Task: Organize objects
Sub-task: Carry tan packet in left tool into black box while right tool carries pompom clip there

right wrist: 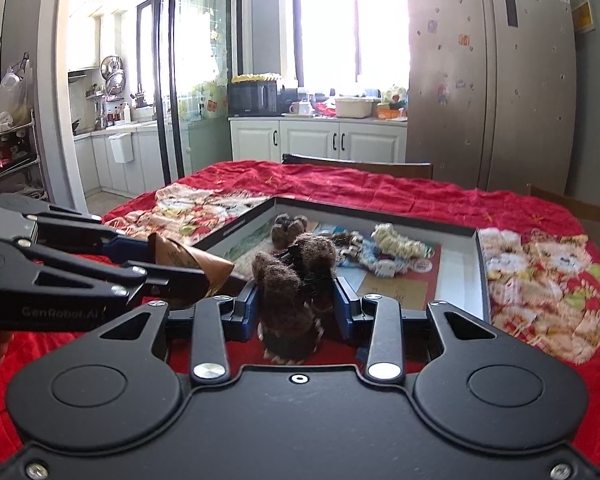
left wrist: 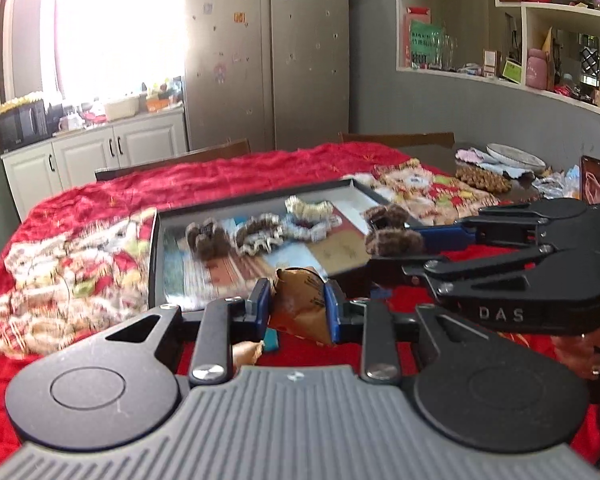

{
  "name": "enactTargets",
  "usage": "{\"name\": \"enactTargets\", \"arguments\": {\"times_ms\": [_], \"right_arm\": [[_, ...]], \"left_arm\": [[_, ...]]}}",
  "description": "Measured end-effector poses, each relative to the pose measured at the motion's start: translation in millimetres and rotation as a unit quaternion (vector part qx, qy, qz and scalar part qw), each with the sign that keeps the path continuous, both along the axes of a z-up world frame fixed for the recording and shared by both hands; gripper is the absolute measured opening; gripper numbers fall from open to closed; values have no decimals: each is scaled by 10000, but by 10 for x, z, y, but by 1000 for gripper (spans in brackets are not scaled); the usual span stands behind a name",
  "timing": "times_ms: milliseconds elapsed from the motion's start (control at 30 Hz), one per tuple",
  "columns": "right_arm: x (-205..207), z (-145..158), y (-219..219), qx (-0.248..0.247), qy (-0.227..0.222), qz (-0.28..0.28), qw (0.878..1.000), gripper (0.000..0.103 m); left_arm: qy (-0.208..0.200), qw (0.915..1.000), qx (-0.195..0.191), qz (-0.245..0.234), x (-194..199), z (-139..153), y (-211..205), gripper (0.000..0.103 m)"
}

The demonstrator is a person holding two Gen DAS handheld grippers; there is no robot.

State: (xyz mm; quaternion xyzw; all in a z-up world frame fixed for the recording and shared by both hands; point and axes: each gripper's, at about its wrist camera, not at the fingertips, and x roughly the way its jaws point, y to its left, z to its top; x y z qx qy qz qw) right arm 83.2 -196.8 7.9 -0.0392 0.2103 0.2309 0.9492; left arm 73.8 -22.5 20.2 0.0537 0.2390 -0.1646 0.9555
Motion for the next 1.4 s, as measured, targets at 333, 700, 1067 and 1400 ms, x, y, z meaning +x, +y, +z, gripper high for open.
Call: {"name": "enactTargets", "arguments": {"times_ms": [333, 700, 1067, 1400], "right_arm": [[226, 243, -68, 143, -153, -138, 9997, 36], [801, 283, -180, 313, -68, -526, 9981, 36], [1358, -49, -149, 351, 225, -821, 9958, 36], [1568, -368, -187, 344, 477, -980, 9934, 36]], "left_arm": [[-244, 9997, -72, 58, 280, 213, -27, 32], [-76, 9994, -173, 303, 793, 121, -38, 32], [118, 9971, -238, 716, 1221, -89, 84, 32], [310, 9962, -151, 797, 1433, -328, 101, 32]]}}
